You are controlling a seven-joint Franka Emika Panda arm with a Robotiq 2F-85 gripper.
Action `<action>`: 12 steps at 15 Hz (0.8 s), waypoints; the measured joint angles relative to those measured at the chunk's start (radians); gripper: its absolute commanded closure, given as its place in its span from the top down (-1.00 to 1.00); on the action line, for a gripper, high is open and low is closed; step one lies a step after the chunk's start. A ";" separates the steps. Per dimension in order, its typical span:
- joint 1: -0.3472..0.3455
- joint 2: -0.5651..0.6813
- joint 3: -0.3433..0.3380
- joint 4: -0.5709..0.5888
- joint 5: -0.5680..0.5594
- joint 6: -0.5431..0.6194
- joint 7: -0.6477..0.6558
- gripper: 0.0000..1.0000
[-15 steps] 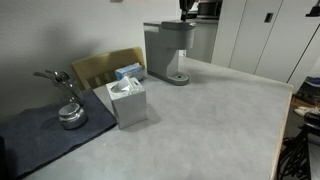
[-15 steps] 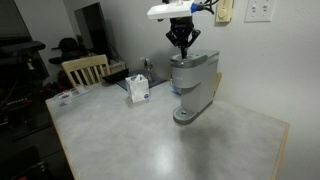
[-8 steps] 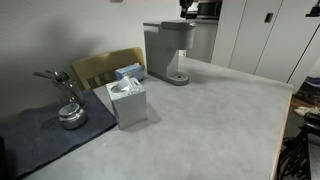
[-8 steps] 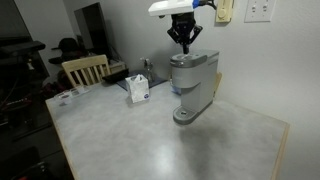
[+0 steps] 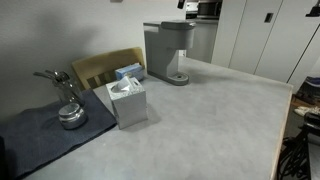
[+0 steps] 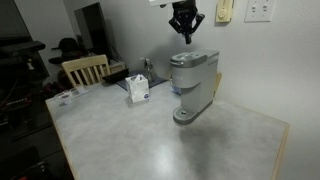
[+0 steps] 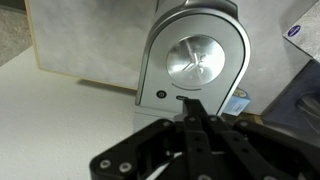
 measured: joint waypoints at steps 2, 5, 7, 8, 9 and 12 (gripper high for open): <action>0.000 0.000 0.000 0.011 0.000 0.000 0.000 -0.69; 0.000 0.000 0.000 0.017 0.001 0.000 0.000 -0.09; 0.000 0.000 0.000 0.018 0.001 0.000 0.000 0.20; 0.000 0.000 0.000 0.018 0.001 -0.001 0.000 0.35; 0.000 0.000 0.000 0.018 0.001 -0.002 0.000 0.50; 0.000 0.000 0.000 0.019 0.002 -0.018 0.000 0.91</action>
